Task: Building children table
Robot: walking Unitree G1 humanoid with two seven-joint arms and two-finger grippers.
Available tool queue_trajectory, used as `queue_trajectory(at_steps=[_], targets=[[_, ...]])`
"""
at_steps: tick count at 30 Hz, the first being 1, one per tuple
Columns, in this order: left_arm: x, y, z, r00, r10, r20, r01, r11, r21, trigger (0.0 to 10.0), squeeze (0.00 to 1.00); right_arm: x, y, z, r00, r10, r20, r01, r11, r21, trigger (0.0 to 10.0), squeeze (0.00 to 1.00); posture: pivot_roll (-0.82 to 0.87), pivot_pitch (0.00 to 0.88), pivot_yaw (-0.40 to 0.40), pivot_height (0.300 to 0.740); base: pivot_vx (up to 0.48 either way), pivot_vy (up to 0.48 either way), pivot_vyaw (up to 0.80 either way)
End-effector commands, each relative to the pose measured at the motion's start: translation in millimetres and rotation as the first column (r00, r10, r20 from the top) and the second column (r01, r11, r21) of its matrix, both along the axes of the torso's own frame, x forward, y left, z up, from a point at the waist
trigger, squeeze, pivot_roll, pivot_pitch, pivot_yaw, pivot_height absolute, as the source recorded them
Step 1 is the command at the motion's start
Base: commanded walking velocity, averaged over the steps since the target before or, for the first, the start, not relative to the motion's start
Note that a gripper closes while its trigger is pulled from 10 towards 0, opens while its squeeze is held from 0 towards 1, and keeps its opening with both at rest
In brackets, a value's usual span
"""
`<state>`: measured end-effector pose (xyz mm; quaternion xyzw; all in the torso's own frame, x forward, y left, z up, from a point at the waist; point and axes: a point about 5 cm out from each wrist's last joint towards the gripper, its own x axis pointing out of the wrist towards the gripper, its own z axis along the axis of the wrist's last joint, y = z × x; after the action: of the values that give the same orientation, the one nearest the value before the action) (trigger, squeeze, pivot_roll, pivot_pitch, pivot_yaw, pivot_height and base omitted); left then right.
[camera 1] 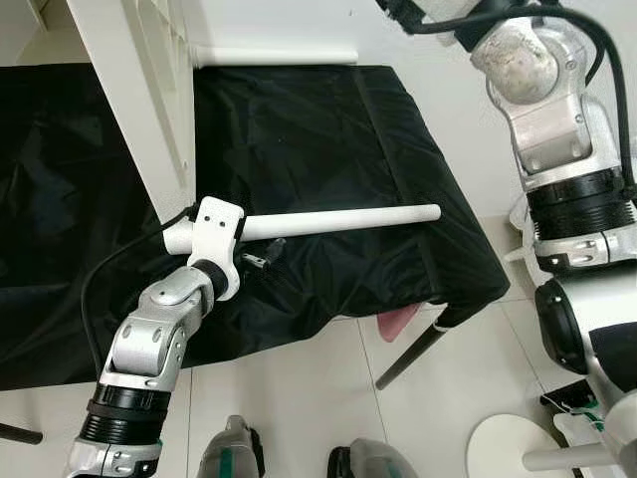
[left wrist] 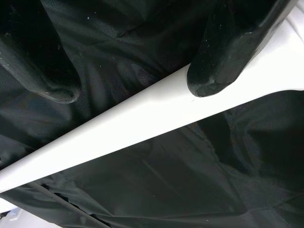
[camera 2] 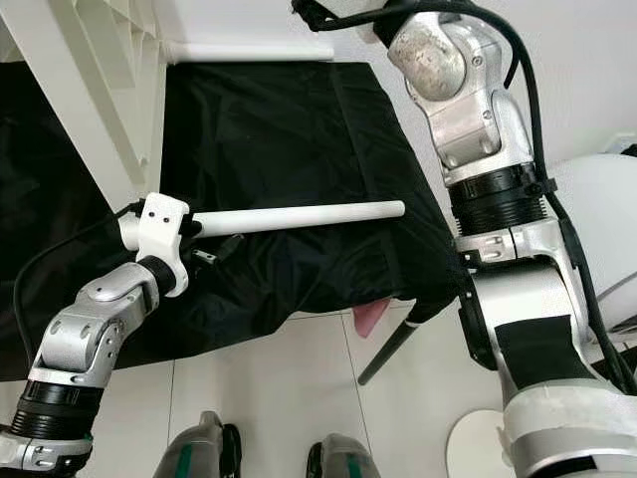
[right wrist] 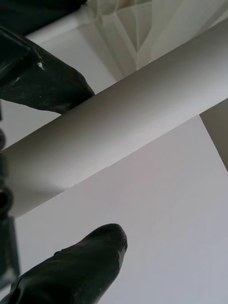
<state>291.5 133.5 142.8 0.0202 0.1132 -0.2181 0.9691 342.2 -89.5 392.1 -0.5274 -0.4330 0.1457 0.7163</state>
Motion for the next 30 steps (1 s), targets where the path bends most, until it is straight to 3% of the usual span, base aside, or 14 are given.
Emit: queue_trajectory(at_steps=[1, 2, 3, 4, 14, 15, 19, 20, 22, 23, 30], targets=[[1.5, 1.3, -7, 0.998, 0.046, -0.036, -0.045, 0.999, 0.02, 10.0, 0.0, 0.9, -2.0, 8, 1.0, -0.019, -0.007, 0.019, 1.0, -0.014, 7.1, 0.0, -0.06, 0.036, -0.008, 0.74, 0.0, 0.0, 0.0], [1.6, 0.1, -7, 0.998, 0.047, -0.04, -0.047, 0.999, 0.018, 10.0, 0.0, 5.2, -3.7, 6, 0.998, -0.044, -0.041, 0.042, 0.998, -0.046, 9.3, 0.0, -0.06, 0.04, -0.007, 0.74, 0.0, 0.0, 0.0], [1.6, 0.1, -7, 0.998, 0.047, -0.04, -0.047, 0.999, 0.018, 10.0, 0.0, 5.2, -3.7, 6, 0.998, -0.044, -0.041, 0.042, 0.998, -0.046, 9.3, 0.0, -0.06, 0.04, -0.007, 0.74, 0.0, 0.0, 0.0], [1.7, -1.1, -7, 0.998, 0.047, -0.043, -0.047, 0.999, 0.014, 10.0, 0.0, 10.2, -5.8, 3, 0.993, -0.079, -0.083, 0.073, 0.995, -0.075, 10.0, 0.0, -0.06, 0.043, -0.006, 0.74, 0.0, 0.0, 0.0], [0.5, -4.1, -8, 0.998, 0.042, -0.05, -0.042, 0.999, 0.012, 10.0, 0.0, 23.3, -12.5, -1, 0.972, -0.186, -0.146, 0.157, 0.969, -0.192, 10.0, 0.0, -0.06, 0.051, -0.008, 0.74, 0.0, 0.0, 0.0], [0.6, -4.0, -8, 0.998, 0.045, -0.05, -0.044, 0.999, 0.011, 10.0, 0.0, 23.3, -11.3, -1, 0.972, -0.185, -0.146, 0.152, 0.965, -0.212, 7.5, 0.0, -0.06, 0.05, -0.01, 0.74, 0.0, 0.0, 0.0], [0.4, -3.6, -8, 0.997, 0.051, -0.052, -0.051, 0.999, 0.009, 10.0, 0.0, 18.6, -4.1, 3, 0.98, -0.154, -0.123, 0.121, 0.962, -0.245, 7.2, 0.0, -0.07, 0.051, -0.01, 0.74, 0.0, 0.0, 0.0], [0.2, -3.7, -9, 0.997, 0.053, -0.055, -0.052, 0.999, 0.008, 10.0, 0.0, 16.5, -1.1, 6, 0.984, -0.143, -0.11, 0.111, 0.961, -0.255, 8.7, 0.0, -0.07, 0.051, -0.01, 0.74, 0.0, 0.0, 0.0], [0.2, -3.7, -9, 0.997, 0.053, -0.055, -0.052, 0.999, 0.008, 10.0, 0.0, 16.5, -1.1, 6, 0.984, -0.143, -0.11, 0.111, 0.961, -0.255, 8.7, 0.0, -0.07, 0.051, -0.01, 0.74, 0.0, 0.0, 0.0], [0.0, -4.0, -10, 0.997, 0.053, -0.058, -0.052, 0.999, 0.008, 10.0, 0.0, 14.5, 1.5, 9, 0.986, -0.134, -0.095, 0.104, 0.959, -0.265, 10.0, 0.0, -0.07, 0.052, -0.01, 0.74, 0.0, 0.0, 0.0], [-0.7, -5.2, -12, 0.995, 0.058, -0.075, -0.058, 0.998, 0.004, 10.0, 0.0, 9.0, 7.7, 15, 0.992, -0.103, -0.074, 0.078, 0.954, -0.29, 10.0, 0.0, -0.07, 0.054, -0.01, 0.74, 0.0, 0.0, 0.0]])
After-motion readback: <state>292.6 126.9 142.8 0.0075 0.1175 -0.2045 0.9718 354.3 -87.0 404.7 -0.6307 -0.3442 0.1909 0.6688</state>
